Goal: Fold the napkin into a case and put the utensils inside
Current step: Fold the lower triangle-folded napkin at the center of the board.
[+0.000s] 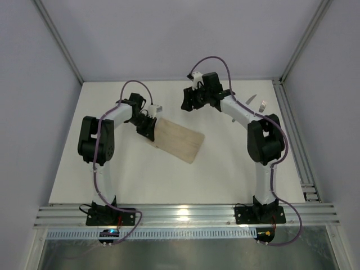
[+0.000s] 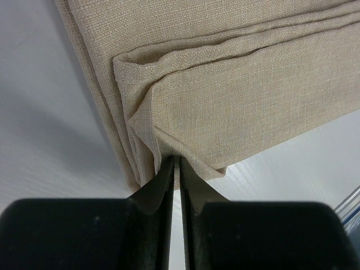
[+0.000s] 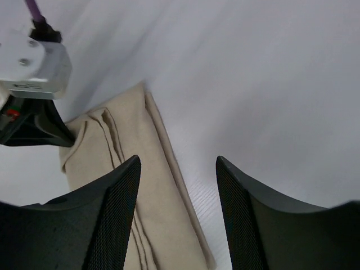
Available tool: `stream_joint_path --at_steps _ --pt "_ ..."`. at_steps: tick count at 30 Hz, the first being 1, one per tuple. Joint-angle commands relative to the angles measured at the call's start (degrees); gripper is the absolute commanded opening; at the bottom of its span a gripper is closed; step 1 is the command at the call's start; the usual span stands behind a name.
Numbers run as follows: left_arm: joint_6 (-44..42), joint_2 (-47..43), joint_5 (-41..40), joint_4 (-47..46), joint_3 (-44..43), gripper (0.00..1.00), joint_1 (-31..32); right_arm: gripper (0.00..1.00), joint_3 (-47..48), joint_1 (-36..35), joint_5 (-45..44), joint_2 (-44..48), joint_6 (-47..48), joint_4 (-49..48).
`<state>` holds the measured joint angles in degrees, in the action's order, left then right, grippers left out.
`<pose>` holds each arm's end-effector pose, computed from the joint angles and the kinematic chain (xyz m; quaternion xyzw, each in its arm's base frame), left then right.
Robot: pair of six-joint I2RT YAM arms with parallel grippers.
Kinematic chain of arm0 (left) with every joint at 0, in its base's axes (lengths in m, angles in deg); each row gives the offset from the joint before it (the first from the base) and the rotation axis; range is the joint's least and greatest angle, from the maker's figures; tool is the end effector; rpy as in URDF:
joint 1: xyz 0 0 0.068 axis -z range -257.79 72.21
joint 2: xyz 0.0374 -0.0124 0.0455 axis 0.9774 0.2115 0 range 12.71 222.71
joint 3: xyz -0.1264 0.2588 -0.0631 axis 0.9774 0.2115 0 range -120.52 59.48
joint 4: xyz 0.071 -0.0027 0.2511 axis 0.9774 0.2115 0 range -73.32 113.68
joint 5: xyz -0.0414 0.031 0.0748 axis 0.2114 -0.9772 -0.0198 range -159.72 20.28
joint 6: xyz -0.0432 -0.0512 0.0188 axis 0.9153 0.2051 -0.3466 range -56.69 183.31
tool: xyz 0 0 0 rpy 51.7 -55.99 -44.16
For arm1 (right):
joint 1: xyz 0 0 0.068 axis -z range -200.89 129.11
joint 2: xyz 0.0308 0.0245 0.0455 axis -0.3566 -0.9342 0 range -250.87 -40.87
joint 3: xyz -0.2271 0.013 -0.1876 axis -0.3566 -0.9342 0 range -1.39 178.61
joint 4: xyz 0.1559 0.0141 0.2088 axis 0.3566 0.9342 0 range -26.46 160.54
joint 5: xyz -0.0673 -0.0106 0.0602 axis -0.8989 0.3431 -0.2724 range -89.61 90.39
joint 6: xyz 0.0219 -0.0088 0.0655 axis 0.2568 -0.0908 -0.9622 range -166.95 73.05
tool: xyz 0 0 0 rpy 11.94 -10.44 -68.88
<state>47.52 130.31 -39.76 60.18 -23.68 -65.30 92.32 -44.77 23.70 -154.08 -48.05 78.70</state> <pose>0.3982 -0.1171 0.1585 0.2610 0.9250 -0.2540 0.1088 0.4364 0.2175 0.2802 -0.2632 0.8318 0.2730 0.4054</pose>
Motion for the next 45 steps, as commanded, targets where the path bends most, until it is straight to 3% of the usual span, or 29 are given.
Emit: stream_joint_path --at_steps 1,7,15,31,35,40,45 --pt "-1.78 0.43 -1.57 -1.14 0.1 0.09 0.52 0.6 4.02 -0.73 5.07 -8.32 1.19 5.24" --pt "-1.79 1.23 -1.57 -0.88 -0.25 0.09 0.6 0.62 5.69 -0.82 10.25 -13.26 -2.67 3.74" --pt "-2.14 0.7 -1.92 -0.7 -0.34 0.09 0.69 0.61 6.22 -1.61 11.84 -18.53 -6.1 8.57" --pt "-2.58 0.7 -2.62 -0.62 -0.17 0.09 1.31 0.58 3.77 -3.54 14.39 -20.21 -9.18 13.32" --pt "-2.67 0.79 -2.53 -0.44 -0.08 0.08 1.4 0.51 0.6 -3.63 13.08 -18.9 -11.37 8.06" --pt "-3.02 1.05 -2.62 -0.18 0.01 0.08 1.66 0.3 0.07 -3.72 11.06 -17.31 -12.6 5.41" --pt "-3.02 1.84 -1.57 0.17 -0.08 0.08 1.66 0.17 -0.11 -5.82 0.7 -13.98 -11.56 4.79"
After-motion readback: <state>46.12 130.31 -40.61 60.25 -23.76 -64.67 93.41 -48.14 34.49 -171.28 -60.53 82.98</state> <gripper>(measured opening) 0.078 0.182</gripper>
